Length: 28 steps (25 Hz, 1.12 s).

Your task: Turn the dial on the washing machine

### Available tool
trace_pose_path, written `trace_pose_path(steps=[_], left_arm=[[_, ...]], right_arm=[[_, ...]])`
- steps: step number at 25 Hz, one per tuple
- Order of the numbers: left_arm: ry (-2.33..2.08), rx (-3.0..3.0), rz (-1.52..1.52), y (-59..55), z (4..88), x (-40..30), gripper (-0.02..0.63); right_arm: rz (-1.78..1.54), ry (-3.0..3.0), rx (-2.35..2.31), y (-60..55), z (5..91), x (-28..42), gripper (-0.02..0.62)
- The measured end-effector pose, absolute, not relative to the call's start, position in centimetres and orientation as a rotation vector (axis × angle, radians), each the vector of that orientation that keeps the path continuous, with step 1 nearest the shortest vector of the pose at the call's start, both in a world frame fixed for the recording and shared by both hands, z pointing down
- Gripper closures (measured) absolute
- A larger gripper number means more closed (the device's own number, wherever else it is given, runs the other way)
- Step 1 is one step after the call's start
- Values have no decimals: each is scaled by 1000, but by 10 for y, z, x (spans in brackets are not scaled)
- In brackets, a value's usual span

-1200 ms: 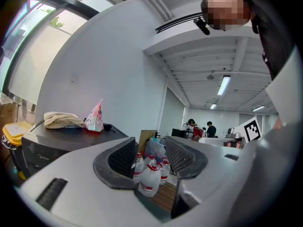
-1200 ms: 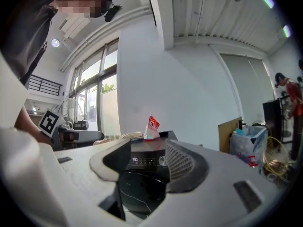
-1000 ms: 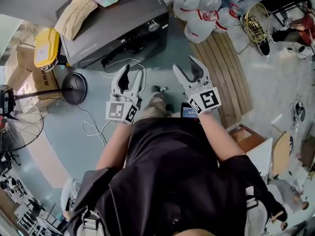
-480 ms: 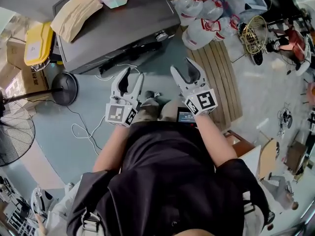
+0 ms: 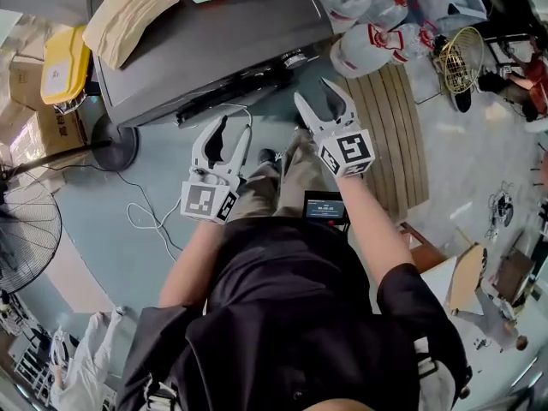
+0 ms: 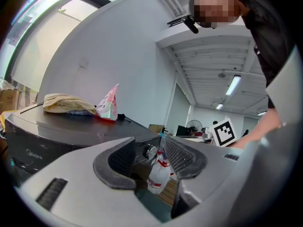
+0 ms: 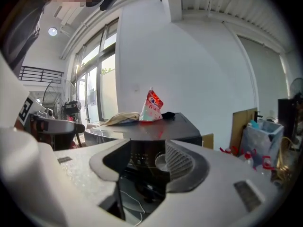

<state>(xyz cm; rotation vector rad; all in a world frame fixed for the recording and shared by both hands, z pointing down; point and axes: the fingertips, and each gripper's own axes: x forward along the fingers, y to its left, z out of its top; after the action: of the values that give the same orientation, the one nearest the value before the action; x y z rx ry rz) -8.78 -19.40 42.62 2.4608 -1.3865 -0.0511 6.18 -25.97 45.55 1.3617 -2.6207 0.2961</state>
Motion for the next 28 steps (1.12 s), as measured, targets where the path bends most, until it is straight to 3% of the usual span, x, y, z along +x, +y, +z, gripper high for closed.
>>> trace_pose_path(steps=[8,16,28], left_arm=[[-1363,2461,-6,-207,441,-84,411],[-1344,2459,20,-210,444,-75,411],[-1357,2437,29,-212,448,-83,411]], right_arm=[[389,-2574,1414,-297,501,61,361],[426,-2513,1441,-325,526,63,288],[452,-2438,1444,-339,557,64,285]])
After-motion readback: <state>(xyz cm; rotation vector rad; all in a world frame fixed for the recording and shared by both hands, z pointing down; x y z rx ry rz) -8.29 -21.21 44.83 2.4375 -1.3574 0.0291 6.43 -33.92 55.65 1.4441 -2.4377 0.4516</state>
